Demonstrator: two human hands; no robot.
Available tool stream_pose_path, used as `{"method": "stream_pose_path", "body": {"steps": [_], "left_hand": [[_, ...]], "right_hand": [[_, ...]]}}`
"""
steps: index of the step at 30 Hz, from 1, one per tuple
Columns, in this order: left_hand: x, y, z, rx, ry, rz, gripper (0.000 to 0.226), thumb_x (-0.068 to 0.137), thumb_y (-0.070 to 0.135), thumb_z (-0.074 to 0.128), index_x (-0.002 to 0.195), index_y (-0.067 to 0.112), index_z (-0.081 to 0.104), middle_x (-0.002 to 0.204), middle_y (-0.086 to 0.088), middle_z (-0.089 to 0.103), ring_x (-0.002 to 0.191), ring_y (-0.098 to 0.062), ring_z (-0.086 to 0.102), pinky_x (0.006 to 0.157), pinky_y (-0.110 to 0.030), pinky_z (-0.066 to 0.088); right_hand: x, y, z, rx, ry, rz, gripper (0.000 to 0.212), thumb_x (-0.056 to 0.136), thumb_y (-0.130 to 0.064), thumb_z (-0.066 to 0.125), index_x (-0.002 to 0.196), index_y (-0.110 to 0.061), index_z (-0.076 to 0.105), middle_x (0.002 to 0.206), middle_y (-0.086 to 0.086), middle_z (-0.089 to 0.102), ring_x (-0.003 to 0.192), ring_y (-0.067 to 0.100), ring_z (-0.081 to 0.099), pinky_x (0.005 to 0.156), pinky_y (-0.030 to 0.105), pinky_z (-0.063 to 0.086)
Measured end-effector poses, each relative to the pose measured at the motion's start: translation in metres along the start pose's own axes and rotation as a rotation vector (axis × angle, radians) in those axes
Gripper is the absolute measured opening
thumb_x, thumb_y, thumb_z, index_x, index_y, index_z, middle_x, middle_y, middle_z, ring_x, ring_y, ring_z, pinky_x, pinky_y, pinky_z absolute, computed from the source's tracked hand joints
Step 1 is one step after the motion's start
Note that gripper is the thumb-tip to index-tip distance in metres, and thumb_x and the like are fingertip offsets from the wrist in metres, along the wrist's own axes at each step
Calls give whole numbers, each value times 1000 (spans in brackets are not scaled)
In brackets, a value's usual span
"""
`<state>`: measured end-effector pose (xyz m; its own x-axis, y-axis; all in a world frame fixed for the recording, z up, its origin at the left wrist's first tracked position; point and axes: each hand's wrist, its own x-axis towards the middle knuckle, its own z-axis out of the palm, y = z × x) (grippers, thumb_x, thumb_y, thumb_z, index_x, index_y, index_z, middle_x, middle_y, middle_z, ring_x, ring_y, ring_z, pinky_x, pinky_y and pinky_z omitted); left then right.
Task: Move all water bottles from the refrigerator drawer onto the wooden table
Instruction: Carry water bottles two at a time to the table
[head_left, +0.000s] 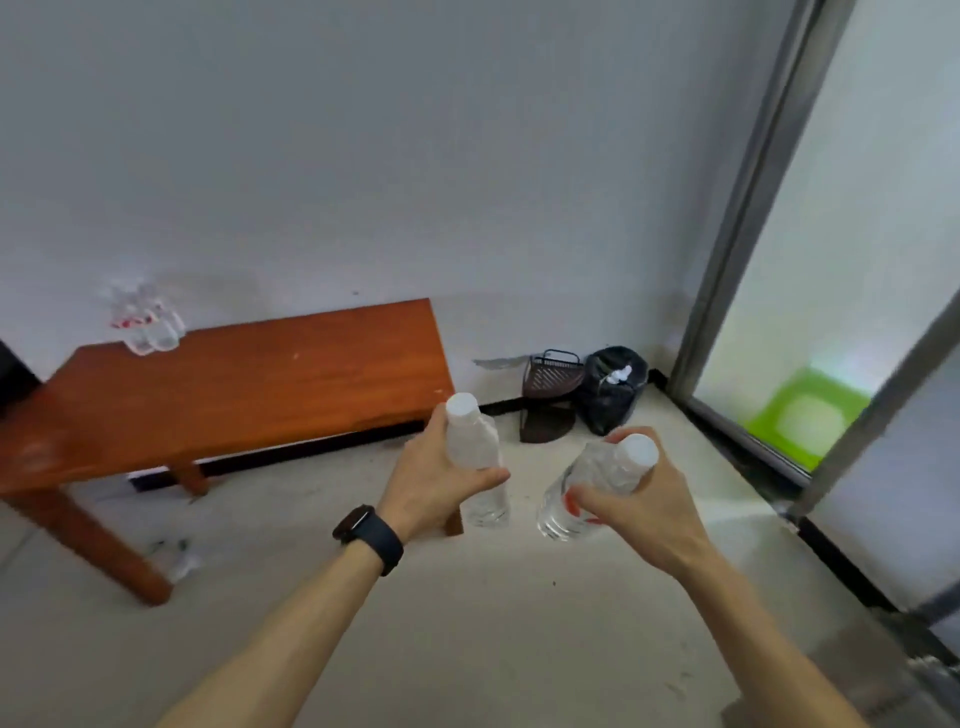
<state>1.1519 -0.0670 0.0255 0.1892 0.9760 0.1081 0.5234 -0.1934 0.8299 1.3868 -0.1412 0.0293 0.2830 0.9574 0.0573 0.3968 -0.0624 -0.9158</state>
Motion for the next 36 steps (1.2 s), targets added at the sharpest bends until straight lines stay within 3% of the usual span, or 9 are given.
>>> {"method": "stream_pose_path", "body": {"steps": [4, 9, 14, 21, 25, 29, 36], "left_hand": [[5, -68, -99, 13, 103, -80, 67, 69, 43, 88, 117, 42, 42, 105, 19, 57, 96, -3, 57, 72, -19, 47], [22, -141, -194, 51, 226, -195, 65, 66, 44, 87, 116, 38, 45, 104, 14, 61, 96, -9, 62, 80, -35, 57], [54, -198, -258, 90, 325, -307, 68, 66, 44, 86, 119, 35, 45, 101, 14, 63, 91, -6, 62, 81, -36, 56], [134, -286, -335, 122, 393, -405, 67, 63, 51, 87, 116, 34, 49, 101, 15, 63, 95, -6, 64, 79, -29, 56], [178, -320, -380, 158, 431, -458, 74, 69, 47, 88, 126, 34, 43, 109, 16, 61, 99, -8, 62, 83, -27, 54], [207, -360, -420, 125, 461, -516, 68, 68, 47, 86, 123, 33, 47, 106, 14, 65, 99, -9, 66, 87, -33, 58], [256, -453, -488, 67, 439, -591, 65, 74, 38, 86, 125, 31, 46, 109, 10, 64, 103, -10, 64, 90, -32, 55]], "right_hand": [[28, -45, 111, 8, -171, -46, 49, 59, -26, 83, 98, -27, 53, 87, -3, 67, 79, 14, 67, 61, 25, 54], [66, -90, 220, 4, -294, -84, 43, 61, -22, 84, 96, -29, 60, 88, -5, 69, 81, 10, 67, 67, 28, 56], [117, -127, 310, -9, -426, -117, 33, 69, -13, 83, 94, -24, 64, 82, -6, 70, 72, -2, 66, 53, 10, 47], [220, -159, 440, -71, -557, -179, 30, 70, -25, 82, 95, -22, 66, 87, -3, 72, 81, 13, 69, 69, 30, 58], [273, -181, 511, -48, -621, -189, 25, 74, -19, 80, 95, -18, 65, 86, 1, 71, 74, 12, 67, 59, 16, 52], [313, -194, 573, -61, -685, -166, 30, 72, -20, 80, 96, -23, 63, 89, -1, 72, 82, 16, 70, 70, 31, 59], [372, -205, 701, -119, -816, -132, 37, 72, -20, 81, 100, -31, 60, 92, -8, 71, 83, 6, 69, 62, 16, 55]]}}
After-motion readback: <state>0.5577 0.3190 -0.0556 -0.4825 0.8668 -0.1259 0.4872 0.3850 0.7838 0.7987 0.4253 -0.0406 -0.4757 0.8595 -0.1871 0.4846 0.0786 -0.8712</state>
